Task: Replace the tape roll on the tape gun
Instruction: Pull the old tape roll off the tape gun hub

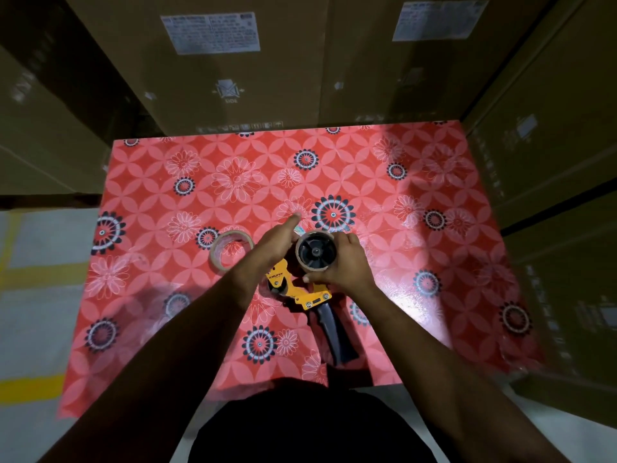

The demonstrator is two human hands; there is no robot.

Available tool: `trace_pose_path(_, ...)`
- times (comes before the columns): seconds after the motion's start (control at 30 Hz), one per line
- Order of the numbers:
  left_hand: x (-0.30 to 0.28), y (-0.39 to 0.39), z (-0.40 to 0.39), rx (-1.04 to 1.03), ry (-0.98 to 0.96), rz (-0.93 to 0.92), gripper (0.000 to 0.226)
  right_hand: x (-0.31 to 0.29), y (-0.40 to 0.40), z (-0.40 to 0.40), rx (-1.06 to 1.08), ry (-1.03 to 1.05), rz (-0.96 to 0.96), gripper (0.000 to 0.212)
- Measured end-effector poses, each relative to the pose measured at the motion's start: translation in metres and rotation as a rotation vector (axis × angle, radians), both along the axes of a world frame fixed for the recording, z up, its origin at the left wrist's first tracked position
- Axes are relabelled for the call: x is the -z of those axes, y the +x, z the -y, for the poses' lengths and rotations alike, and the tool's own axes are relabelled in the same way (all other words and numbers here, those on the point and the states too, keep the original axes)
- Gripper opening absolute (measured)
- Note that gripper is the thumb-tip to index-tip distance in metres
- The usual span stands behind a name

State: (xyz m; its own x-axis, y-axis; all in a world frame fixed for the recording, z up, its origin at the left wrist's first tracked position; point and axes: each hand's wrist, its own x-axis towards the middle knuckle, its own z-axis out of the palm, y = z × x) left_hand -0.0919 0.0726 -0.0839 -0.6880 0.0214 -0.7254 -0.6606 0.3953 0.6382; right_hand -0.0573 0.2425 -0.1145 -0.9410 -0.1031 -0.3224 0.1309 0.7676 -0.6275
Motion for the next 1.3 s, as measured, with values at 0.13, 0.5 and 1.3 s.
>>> trace_pose_path(0.13, 0.003, -0.001, 0.002, -0.005, 0.017, -0.008, 0.075, 0.008, 0.008, 0.005, 0.117, 0.002, -0.123, 0.086)
trace_pose_path(0.5, -0.009, 0.024, 0.009, -0.097, 0.178, -0.031, 0.081, 0.011, 0.008, 0.013, 0.189, -0.093, -0.130, 0.082)
trace_pose_path(1.3, -0.011, 0.015, 0.017, -0.011, 0.366, 0.087, 0.099, 0.011, -0.006, 0.000, 0.076, -0.129, -0.209, 0.079)
